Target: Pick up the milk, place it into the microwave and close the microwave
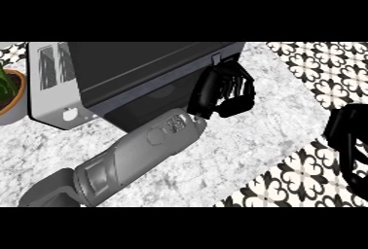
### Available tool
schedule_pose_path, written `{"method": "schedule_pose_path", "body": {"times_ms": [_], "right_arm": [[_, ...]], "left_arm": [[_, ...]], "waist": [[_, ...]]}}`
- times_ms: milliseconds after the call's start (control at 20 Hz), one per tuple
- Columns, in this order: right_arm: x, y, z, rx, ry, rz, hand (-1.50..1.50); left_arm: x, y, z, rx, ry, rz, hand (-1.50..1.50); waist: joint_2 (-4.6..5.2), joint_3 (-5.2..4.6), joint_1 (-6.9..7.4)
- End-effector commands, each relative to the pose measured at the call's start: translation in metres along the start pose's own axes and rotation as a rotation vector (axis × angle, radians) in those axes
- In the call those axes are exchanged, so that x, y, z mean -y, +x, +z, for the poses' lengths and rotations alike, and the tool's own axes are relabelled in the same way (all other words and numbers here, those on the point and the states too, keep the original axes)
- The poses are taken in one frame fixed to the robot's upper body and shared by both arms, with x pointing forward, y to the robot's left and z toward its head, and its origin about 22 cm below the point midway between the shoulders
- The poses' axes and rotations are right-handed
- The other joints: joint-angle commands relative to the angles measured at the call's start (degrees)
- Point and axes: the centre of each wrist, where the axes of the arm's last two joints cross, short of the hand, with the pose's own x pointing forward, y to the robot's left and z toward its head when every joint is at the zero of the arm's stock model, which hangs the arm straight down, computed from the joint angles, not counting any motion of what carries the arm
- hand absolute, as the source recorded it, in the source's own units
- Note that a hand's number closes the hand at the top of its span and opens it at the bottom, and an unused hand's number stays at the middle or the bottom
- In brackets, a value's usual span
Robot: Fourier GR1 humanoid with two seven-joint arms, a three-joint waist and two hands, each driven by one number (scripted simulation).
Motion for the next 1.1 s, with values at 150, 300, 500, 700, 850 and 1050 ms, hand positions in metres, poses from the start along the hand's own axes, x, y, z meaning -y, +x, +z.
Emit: {"method": "schedule_pose_path", "body": {"times_ms": [150, 300, 500, 700, 850, 1050], "right_arm": [[-0.008, 0.002, 0.000, 0.054, 0.044, -0.039, 1.50], [-0.025, -0.007, 0.001, -0.087, 0.174, -0.105, 1.50], [-0.040, -0.014, 0.003, -0.072, 0.168, -0.168, 1.50], [-0.053, -0.014, 0.000, -0.052, 0.163, -0.187, 1.50], [-0.065, -0.017, 0.003, -0.057, 0.152, -0.214, 1.50], [-0.077, -0.015, 0.003, -0.038, 0.134, -0.220, 1.50]], "left_arm": [[0.004, 0.011, -0.017, -0.045, 0.215, 0.070, 1.50], [0.004, 0.002, -0.007, -0.257, 0.116, 0.212, 1.50], [-0.013, 0.015, -0.016, -0.295, 0.238, 0.461, 1.50], [-0.022, 0.000, -0.012, -0.349, 0.253, 0.565, 1.50], [-0.024, -0.012, -0.006, -0.363, 0.234, 0.599, 1.50], [-0.027, -0.024, -0.001, -0.370, 0.212, 0.637, 1.50]], "waist": [[0.16, -0.21, 1.24], [2.86, -0.51, 0.83], [2.61, -1.01, 3.19], [2.17, -0.91, 4.12], [1.87, -0.87, 4.99], [1.63, -0.89, 6.33]]}}
